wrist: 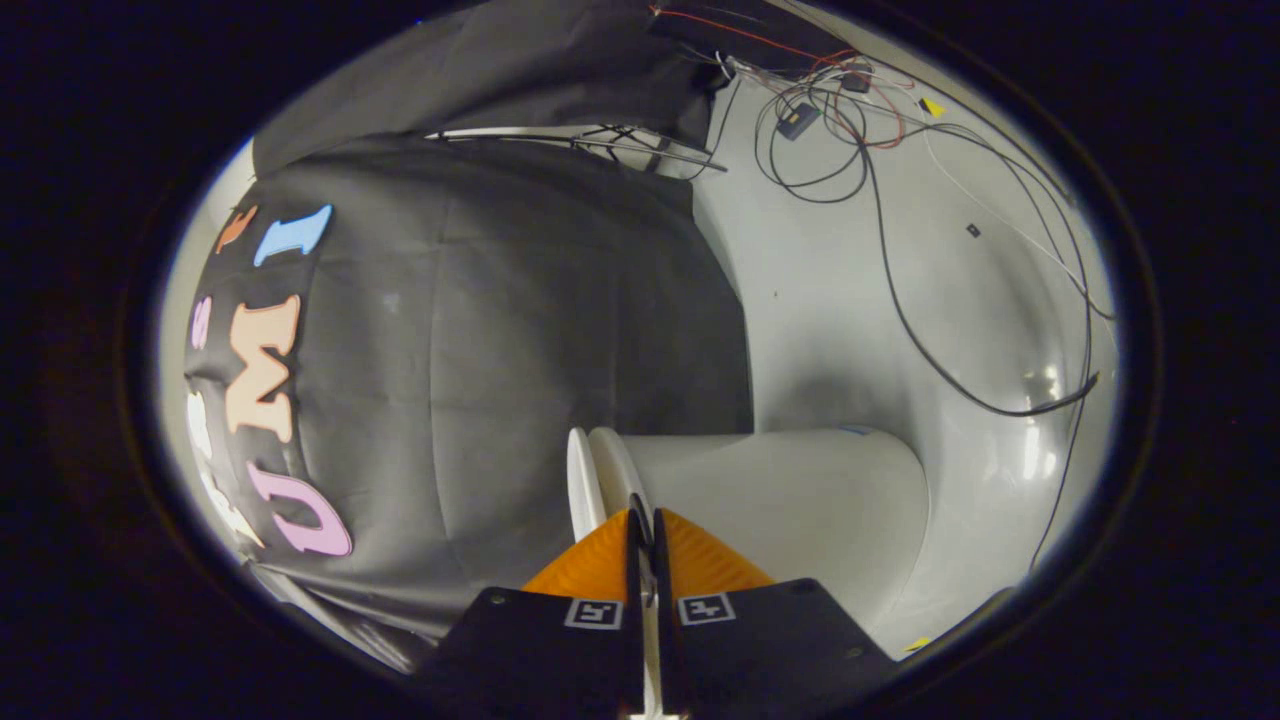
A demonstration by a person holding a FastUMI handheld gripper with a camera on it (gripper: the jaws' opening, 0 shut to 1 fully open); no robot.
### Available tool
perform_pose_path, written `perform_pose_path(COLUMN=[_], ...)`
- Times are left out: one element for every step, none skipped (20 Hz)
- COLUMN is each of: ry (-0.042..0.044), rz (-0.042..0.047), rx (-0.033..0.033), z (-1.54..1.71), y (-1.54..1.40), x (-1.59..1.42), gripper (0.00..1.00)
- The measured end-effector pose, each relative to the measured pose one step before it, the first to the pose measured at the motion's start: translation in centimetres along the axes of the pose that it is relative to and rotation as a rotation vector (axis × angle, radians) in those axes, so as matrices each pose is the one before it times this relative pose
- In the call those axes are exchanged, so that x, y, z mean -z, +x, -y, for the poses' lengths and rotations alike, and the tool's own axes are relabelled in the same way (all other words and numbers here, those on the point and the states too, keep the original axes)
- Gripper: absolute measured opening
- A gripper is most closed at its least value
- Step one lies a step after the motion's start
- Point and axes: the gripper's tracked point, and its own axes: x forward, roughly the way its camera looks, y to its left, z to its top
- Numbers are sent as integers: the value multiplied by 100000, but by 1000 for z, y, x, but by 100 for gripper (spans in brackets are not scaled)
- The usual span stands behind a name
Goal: Open the toilet lid.
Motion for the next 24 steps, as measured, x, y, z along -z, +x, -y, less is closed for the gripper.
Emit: perform_pose_path(ry=[667,1218,-209,-2843,-3028,-4386,-4550,-4166,-3445,-3691,-4402,-4628,-4493,-3953,-3815,-4296,-4456,-5183,-5003,-4604,-4928,-4949,-4324,-3934], rz=[1329,664,1636,553,1056,512,372,-76,-259,-452,-361,-391,-415,-743,-780,-714,-1123,-1034,-1584,-1589,-1777,-1301,-1348,-1246], rx=[-4452,-5118,-4117,-1721,-302,254,-472,-1498,-2653,-2340,-1126,-996,-990,-1648,-1934,-1695,-919,-325,-852,-1268,-946,-797,-811,-1308], z=[-833,-971,-1497,-1103,-1276,-1175,-1129,-1544,-1873,-1772,-1548,-1738,-1774,-2057,-2383,-2088,-1621,-1501,-1605,-1378,-1189,-1186,-1024,-1033], y=[-172,-168,-365,-1,-292,-166,-174,-440,-454,-180,5,-15,-79,-72,-175,-63,459,412,-40,-76,-232,-52,-39,57], x=[-164,53,130,536,477,347,580,301,543,347,335,443,595,571,731,576,462,509,584,409,609,392,315,254], gripper=[4,4,4,5,5,6,5,6,6,6,6,6,7,7,7,7,8,8,8,8,8,8,8,8])
